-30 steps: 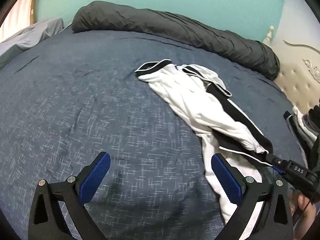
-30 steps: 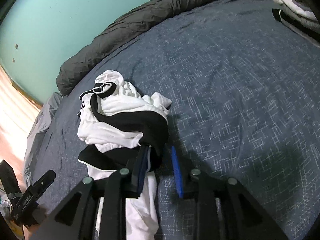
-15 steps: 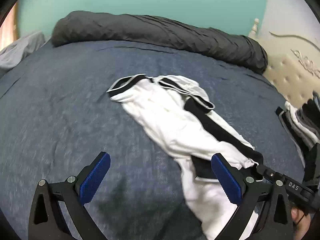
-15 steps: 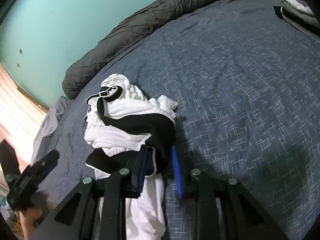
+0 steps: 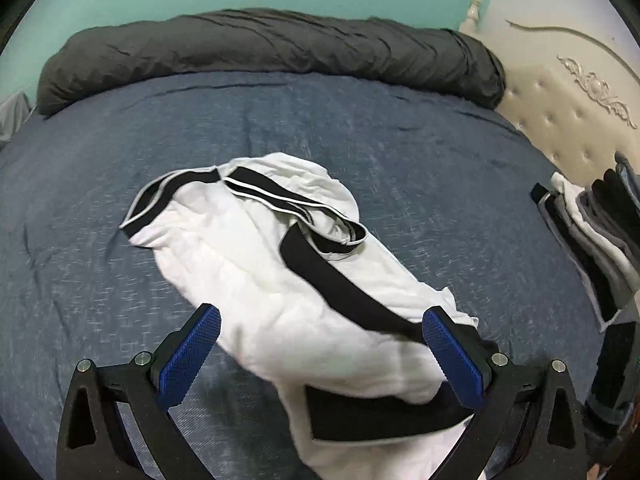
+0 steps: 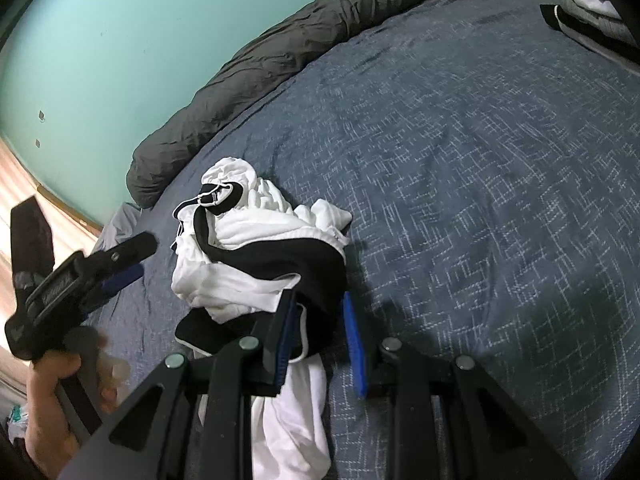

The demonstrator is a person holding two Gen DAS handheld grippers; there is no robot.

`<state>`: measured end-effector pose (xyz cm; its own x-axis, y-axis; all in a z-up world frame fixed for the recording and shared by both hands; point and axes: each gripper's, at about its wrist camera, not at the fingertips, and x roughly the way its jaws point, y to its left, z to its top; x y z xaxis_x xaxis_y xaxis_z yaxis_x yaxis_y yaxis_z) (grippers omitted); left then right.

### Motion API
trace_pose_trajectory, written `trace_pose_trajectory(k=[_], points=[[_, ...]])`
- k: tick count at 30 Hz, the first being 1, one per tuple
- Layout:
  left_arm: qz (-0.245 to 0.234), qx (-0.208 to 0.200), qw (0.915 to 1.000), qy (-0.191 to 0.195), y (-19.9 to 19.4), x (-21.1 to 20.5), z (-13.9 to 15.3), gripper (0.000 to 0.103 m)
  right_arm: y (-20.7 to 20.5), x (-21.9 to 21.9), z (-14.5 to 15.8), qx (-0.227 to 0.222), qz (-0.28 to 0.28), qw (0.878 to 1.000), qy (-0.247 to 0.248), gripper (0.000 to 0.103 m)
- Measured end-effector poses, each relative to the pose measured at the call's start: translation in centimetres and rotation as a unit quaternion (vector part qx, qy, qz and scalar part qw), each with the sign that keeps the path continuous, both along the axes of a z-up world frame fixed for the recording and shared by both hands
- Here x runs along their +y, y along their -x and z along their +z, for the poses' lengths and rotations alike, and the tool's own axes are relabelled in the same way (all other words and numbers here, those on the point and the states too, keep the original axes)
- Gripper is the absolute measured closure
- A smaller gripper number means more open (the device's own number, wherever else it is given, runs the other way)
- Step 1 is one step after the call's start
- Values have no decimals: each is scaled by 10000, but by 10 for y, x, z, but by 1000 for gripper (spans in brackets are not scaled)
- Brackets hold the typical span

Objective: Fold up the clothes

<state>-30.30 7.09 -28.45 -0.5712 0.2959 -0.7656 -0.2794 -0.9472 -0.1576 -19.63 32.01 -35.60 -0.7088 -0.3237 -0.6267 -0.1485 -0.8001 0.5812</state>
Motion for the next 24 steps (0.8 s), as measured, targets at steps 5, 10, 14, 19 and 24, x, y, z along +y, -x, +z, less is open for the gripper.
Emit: trace_pose_trajectory(k=[5, 10, 14, 19, 24], points=[[-76, -138, 9998, 123, 10, 11, -4, 2, 1, 1, -3, -47, 22, 10000, 50, 79], [-95, -260, 9995, 173, 18, 16, -7, 5, 1, 4, -6, -80, -8, 9999, 137, 79], [-175, -365, 9990, 202, 23, 23, -10, 16, 0, 6, -3, -33, -41, 9998, 179, 79], [-262, -498, 9979, 306, 29, 31, -12, 28, 0, 8, -2, -14, -66, 9997, 228, 79], [-173, -567, 9979, 274, 36, 28, -13, 45, 2, 6, -3, -27, -36, 9997, 259, 79]])
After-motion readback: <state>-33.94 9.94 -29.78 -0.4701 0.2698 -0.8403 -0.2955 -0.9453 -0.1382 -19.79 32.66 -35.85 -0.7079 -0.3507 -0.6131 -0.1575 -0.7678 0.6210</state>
